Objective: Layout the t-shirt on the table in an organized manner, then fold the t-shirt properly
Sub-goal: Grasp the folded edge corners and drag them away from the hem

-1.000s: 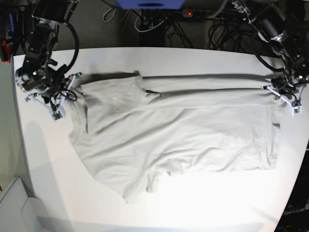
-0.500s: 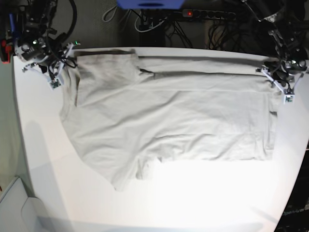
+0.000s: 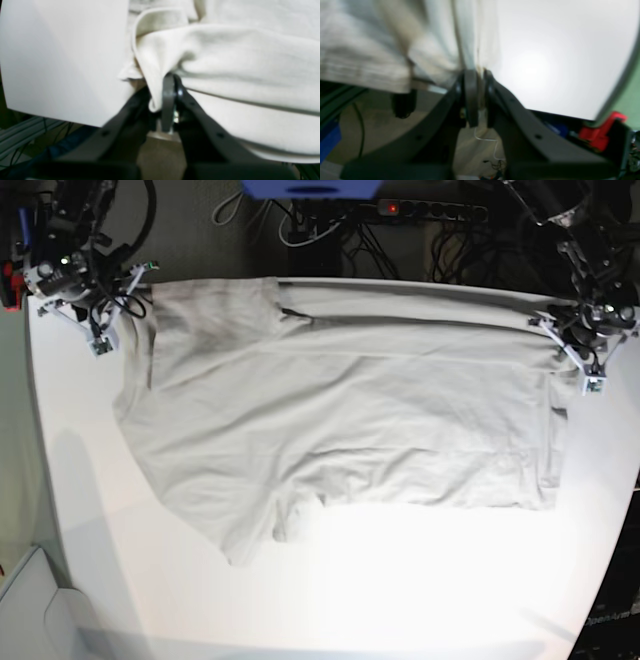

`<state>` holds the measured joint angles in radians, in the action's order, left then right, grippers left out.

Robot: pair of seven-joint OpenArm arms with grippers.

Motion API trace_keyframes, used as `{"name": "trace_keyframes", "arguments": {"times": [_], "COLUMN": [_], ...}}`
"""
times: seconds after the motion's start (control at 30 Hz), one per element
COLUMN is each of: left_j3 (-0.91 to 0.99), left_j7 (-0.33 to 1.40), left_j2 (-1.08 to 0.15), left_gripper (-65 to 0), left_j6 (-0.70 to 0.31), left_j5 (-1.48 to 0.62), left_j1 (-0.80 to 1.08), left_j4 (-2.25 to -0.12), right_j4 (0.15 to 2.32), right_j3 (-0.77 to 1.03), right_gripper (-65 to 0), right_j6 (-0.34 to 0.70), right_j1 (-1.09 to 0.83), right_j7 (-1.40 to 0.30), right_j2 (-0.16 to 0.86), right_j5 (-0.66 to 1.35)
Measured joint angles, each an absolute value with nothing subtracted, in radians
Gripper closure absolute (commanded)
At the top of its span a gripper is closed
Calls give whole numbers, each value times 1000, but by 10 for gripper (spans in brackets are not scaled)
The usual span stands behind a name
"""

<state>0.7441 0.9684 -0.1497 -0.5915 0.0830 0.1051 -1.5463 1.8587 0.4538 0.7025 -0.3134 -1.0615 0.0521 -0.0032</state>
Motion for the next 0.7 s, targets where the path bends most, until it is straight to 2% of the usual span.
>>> {"name": "trace_keyframes", "arguments": {"times": [0.27, 0.33, 0.4, 0.47, 0.57, 0.7], "left_j3": [744, 744, 746, 746, 746, 751], "left_j7": [961, 962, 965, 965, 956, 954], "left_j2": [-149, -148, -147, -147, -150, -153], "left_gripper": [-6, -28, -106, -217, -345, -417], "left_j6": [-591, -593, -596, -596, -596, -595], "left_j5": [84, 86, 86, 89, 85, 85], "left_j1": [123, 134, 135, 133, 151, 152], "left_j4": [-1546, -1546, -1546, -1551, -1559, -1560], "right_j4": [1859, 1859, 1860, 1877, 1926, 1959], "right_j3": [458, 458, 458, 458, 460, 460], "right_gripper": [0, -28, -79, -131, -167, -167], "right_j6": [702, 702, 702, 702, 702, 702], "right_j1": [-313, -314, -327, -345, -361, -361], "right_j7": [-1061, -1061, -1056, -1061, -1065, -1067], "right_j2": [52, 53, 53, 52, 53, 41], "right_j5": [-3, -3, -3, -9, -16, -19]}}
